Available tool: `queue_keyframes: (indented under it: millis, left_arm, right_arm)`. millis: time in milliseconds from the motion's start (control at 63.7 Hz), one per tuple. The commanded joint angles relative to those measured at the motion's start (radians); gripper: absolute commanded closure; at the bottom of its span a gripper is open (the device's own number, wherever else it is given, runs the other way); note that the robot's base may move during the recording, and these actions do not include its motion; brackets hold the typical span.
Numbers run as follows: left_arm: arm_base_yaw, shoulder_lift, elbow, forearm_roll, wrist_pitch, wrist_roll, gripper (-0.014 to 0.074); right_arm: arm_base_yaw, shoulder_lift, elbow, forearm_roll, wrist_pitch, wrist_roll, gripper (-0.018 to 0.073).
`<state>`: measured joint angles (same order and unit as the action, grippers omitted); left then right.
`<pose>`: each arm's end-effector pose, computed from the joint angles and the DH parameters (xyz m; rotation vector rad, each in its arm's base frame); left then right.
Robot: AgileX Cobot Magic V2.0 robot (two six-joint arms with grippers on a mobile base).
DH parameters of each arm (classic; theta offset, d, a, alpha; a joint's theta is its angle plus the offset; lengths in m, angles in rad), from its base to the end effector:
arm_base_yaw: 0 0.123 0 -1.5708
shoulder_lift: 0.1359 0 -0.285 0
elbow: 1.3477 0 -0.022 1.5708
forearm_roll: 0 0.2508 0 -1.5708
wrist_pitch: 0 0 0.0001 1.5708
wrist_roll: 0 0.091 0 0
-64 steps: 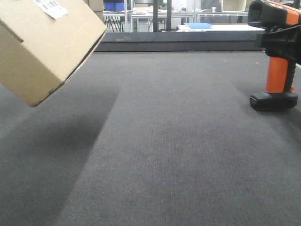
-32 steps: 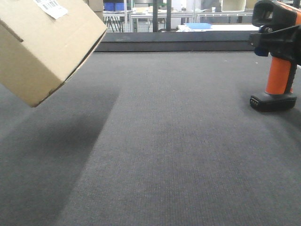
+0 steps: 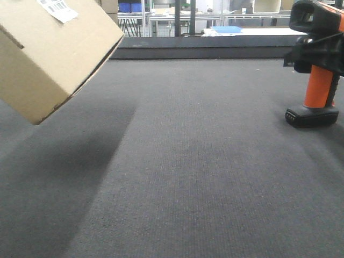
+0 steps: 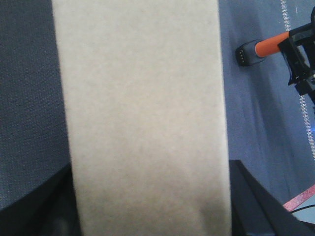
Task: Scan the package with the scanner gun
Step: 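Lower the scanner gun back onto the table with the right gripper, then lower the box onto the table with the left gripper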
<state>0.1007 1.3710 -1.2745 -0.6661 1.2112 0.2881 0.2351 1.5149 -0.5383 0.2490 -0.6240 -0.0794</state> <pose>0.2681 -0.0258 0.3598 0.0756 2.5730 -0.7826 0.2796 0.0535 0.2012 -0.0020 1.8496 0.1169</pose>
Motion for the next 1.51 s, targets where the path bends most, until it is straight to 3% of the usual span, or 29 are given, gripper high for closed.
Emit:
queue_keyframes:
  millis: [0,204,393,581,722,911,1178,1256,1319,1429,1492]
  left_arm:
    - [-0.001,-0.011,-0.006,-0.028,-0.009,0.005,0.0707]
    - [-0.001,-0.010,-0.043,0.064,-0.035,-0.002,0.0707]
    - [-0.005,0.019,-0.168,0.263,-0.034,-0.063,0.0707]
    - [-0.046,0.116,-0.297,0.537,0.010,-0.148,0.0707]
    - [-0.063,0.189,-0.313,0.655,0.010,-0.166,0.0707]
    - [-0.063,0.282,-0.313,0.666,0.010,-0.166,0.0707]
    - [-0.063,0.357,-0.313,0.681,-0.049,-0.168,0.0702]
    - [-0.063,0.360,-0.313,0.675,-0.049,-0.168,0.0633]
    - [-0.063,0.360,-0.313,0.675,-0.043,-0.168,0.0524]
    - [-0.063,0.360,-0.313,0.675,-0.027,-0.168,0.0261]
    - [-0.063,0.358,-0.313,0.675,-0.019,-0.168,0.0055]
  right_arm:
    - [-0.007,-0.040,0.007,0.000,0.036,-0.018,-0.0009]
    - [-0.046,-0.123,0.054,0.005,0.074,-0.018,-0.0009]
    - [-0.075,-0.229,0.063,0.005,0.239,-0.019,-0.0009]
    - [-0.075,-0.381,0.063,0.005,0.377,-0.019,0.0019]
    - [-0.075,-0.527,0.063,0.005,0.482,-0.019,0.0212]
    - [-0.075,-0.721,0.063,-0.013,0.624,-0.019,0.0718]
    - [-0.075,-0.880,0.063,-0.070,0.738,-0.019,0.0713]
    - [-0.075,-0.901,0.063,-0.070,0.751,-0.019,0.0713]
    - [-0.075,-0.910,0.063,-0.070,0.754,-0.019,0.0713]
    - [-0.075,-0.921,0.063,-0.070,0.759,-0.019,0.0713]
    - [-0.075,-0.921,0.063,-0.070,0.759,-0.019,0.0713]
